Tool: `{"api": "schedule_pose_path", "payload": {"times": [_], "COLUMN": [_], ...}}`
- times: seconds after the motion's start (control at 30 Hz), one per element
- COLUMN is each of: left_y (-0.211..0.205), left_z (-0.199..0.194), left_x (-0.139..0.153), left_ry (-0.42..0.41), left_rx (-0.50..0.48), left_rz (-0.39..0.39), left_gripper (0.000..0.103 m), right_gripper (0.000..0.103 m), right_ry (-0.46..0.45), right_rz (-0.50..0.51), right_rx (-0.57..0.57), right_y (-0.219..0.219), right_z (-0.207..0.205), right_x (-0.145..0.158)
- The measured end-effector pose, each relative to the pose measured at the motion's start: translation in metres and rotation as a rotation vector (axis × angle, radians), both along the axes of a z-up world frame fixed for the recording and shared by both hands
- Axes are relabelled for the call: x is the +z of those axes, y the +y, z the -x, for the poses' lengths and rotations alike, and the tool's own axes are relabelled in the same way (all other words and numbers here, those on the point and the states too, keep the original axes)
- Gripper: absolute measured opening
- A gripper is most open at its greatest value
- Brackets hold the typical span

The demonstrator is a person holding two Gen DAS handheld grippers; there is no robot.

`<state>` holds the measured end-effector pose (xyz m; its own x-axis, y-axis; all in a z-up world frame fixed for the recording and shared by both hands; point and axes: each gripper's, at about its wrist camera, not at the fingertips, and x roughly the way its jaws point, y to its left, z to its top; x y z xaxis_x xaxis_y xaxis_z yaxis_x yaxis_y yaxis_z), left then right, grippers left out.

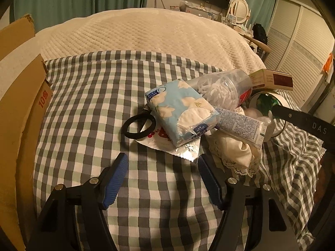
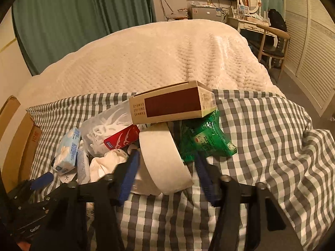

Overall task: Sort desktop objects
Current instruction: 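Grasp the white toilet paper roll with the right tool, then grasp the blue-white tissue pack with the left tool and lift it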

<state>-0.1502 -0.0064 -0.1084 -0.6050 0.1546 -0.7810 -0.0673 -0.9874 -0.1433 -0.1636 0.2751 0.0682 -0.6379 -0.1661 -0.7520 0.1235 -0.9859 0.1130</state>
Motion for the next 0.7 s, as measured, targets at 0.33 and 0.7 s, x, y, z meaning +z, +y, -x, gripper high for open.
{"api": "schedule_pose_path", "payload": {"times": [0.33, 0.7], "left_y": [0.0, -0.002], "left_z": [-0.005, 0.033], "left_x": [0.009, 0.018], "left_ry": [0.004, 0.009], "left_rx": [0.006, 0.067], "left_rz": [-0.037, -0.145], "left_gripper": [0.072, 0.08], "right_gripper": [0.031, 0.029], "right_ry": [-0.008, 0.03], "right_rz": [-0.034, 0.0], "right_rx": [-0.064, -0.136], "right_y": [-0.005, 0.007], "right_z": [-0.035, -0.053], "right_x": [0.005, 0.023]}}
